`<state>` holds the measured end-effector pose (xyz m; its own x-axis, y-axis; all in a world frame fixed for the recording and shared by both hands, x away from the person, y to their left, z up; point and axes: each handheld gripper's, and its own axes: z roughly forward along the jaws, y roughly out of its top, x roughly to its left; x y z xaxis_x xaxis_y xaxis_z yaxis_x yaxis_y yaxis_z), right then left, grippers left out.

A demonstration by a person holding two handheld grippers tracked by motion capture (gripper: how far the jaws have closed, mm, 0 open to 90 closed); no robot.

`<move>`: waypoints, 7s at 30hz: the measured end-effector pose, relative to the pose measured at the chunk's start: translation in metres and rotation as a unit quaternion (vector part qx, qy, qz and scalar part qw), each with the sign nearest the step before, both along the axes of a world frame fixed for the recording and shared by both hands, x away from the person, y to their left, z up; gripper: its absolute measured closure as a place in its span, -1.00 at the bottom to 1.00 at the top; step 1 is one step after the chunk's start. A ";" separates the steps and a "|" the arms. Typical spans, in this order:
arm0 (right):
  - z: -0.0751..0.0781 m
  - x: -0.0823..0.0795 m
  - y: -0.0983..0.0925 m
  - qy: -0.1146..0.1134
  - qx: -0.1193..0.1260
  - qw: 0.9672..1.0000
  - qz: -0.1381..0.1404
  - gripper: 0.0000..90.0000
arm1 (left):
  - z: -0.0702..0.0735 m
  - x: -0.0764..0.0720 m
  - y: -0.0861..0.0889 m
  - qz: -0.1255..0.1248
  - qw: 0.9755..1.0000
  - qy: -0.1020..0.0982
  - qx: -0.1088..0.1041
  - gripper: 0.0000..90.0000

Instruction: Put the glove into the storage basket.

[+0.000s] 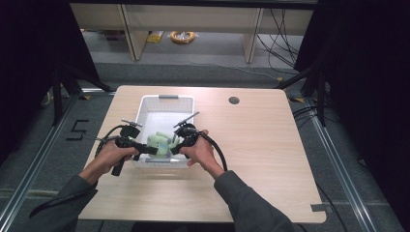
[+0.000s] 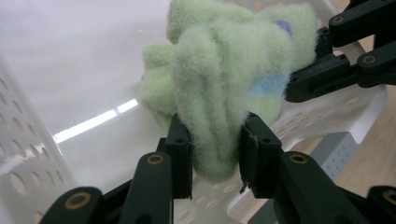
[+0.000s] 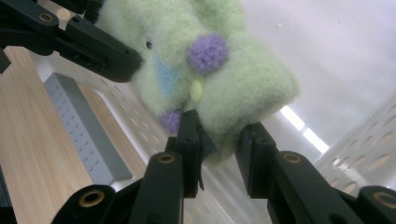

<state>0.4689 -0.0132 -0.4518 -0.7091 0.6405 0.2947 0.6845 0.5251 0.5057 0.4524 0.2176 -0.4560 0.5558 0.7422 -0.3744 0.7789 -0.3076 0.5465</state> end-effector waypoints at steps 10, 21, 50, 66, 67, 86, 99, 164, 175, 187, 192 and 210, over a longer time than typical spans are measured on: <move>-0.002 0.001 0.003 0.001 -0.015 1.000 -0.005 0.56 | -0.003 0.005 -0.003 0.002 1.000 0.007 0.018 0.39; 0.001 0.002 0.006 -0.024 -0.045 0.999 0.017 0.28 | -0.002 0.006 -0.008 -0.012 0.998 0.010 0.052 -0.03; 0.045 -0.010 -0.009 -0.063 -0.002 0.998 -0.012 -0.02 | 0.035 -0.017 -0.012 0.013 0.999 -0.036 -0.001 -0.31; 0.062 -0.028 -0.044 -0.102 0.045 0.994 -0.005 -0.19 | 0.053 -0.055 -0.028 -0.010 0.996 -0.072 -0.056 -0.36; 0.063 -0.030 -0.047 -0.099 0.050 0.994 -0.003 -0.21 | 0.053 -0.057 -0.030 -0.010 0.995 -0.074 -0.059 -0.36; 0.066 -0.055 -0.096 -0.130 0.075 0.989 -0.011 -0.32 | 0.057 -0.093 -0.068 -0.058 0.990 -0.111 -0.071 -0.46; 0.065 -0.077 -0.126 -0.143 0.088 0.986 -0.018 -0.34 | 0.052 -0.107 -0.087 -0.079 0.986 -0.123 -0.075 -0.47; -0.001 -0.138 -0.191 -0.134 0.124 0.982 -0.042 -0.48 | -0.019 -0.138 -0.111 -0.108 0.983 -0.137 -0.064 -0.52; -0.011 -0.149 -0.194 -0.133 0.118 0.982 -0.057 -0.64 | -0.034 -0.146 -0.112 -0.119 0.981 -0.145 -0.042 -0.54; -0.025 -0.156 -0.203 -0.137 0.104 0.983 -0.066 -0.65 | -0.043 -0.152 -0.107 -0.116 0.982 -0.148 -0.036 -0.61; -0.031 -0.161 -0.205 -0.141 0.099 0.983 -0.068 -0.65 | -0.044 -0.156 -0.107 -0.117 0.980 -0.159 -0.030 -0.62; -0.043 -0.175 -0.206 -0.143 0.061 0.987 -0.043 -0.65 | -0.050 -0.161 -0.105 -0.123 0.979 -0.160 -0.006 -0.62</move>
<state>0.2935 -0.2195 -0.4949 -0.7188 0.6743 0.1691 0.5435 0.3934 0.7415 0.2911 0.1126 -0.5060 0.8077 0.5675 -0.1600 0.4700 -0.4558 0.7559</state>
